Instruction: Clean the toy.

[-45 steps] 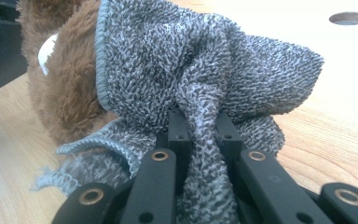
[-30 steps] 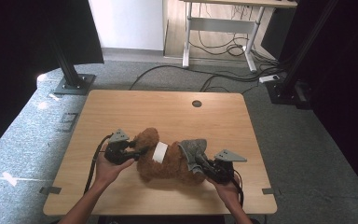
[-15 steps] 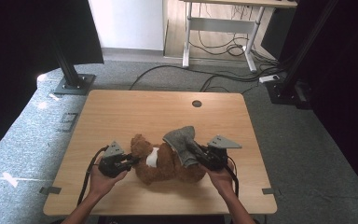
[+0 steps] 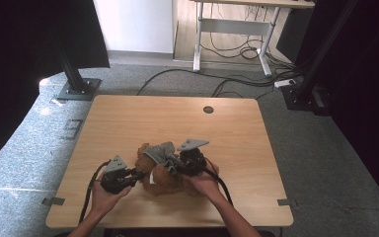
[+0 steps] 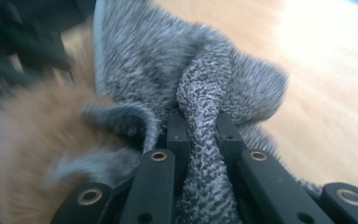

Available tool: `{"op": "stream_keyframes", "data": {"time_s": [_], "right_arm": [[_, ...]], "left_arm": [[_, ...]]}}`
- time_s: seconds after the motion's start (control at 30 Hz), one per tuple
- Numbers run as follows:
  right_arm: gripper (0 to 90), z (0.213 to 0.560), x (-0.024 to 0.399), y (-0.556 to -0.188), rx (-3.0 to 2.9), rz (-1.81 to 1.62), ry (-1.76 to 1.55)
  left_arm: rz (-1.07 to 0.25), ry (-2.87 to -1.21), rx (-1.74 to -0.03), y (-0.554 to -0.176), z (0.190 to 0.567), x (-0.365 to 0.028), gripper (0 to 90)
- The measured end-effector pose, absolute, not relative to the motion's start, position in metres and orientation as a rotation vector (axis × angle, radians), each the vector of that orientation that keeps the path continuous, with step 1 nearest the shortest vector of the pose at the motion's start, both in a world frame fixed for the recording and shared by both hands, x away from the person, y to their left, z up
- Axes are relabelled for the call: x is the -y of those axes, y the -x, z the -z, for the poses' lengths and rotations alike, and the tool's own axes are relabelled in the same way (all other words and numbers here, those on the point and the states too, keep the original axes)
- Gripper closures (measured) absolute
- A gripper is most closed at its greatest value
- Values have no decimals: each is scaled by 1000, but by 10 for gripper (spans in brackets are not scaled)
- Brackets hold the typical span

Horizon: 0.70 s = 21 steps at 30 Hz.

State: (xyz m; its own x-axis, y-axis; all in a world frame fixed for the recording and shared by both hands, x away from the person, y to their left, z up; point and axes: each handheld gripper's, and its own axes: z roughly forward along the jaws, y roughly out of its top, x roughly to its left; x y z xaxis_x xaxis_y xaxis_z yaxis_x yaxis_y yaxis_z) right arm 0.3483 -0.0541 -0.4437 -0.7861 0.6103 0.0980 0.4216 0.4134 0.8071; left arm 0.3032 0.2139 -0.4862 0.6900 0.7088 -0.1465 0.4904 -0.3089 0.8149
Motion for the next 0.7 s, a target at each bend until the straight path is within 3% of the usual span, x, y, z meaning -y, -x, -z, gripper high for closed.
{"op": "stream_keyframes", "data": {"time_s": [0.43, 0.7], "right_arm": [[807, 474, 85, -320, -2370, -1465, -900], [805, 485, 106, -290, -2303, -1554, -840]], "left_arm": [[-242, -2001, -924, -297, 497, -213, 728], [-183, -2042, -924, -295, 511, -213, 772]]}}
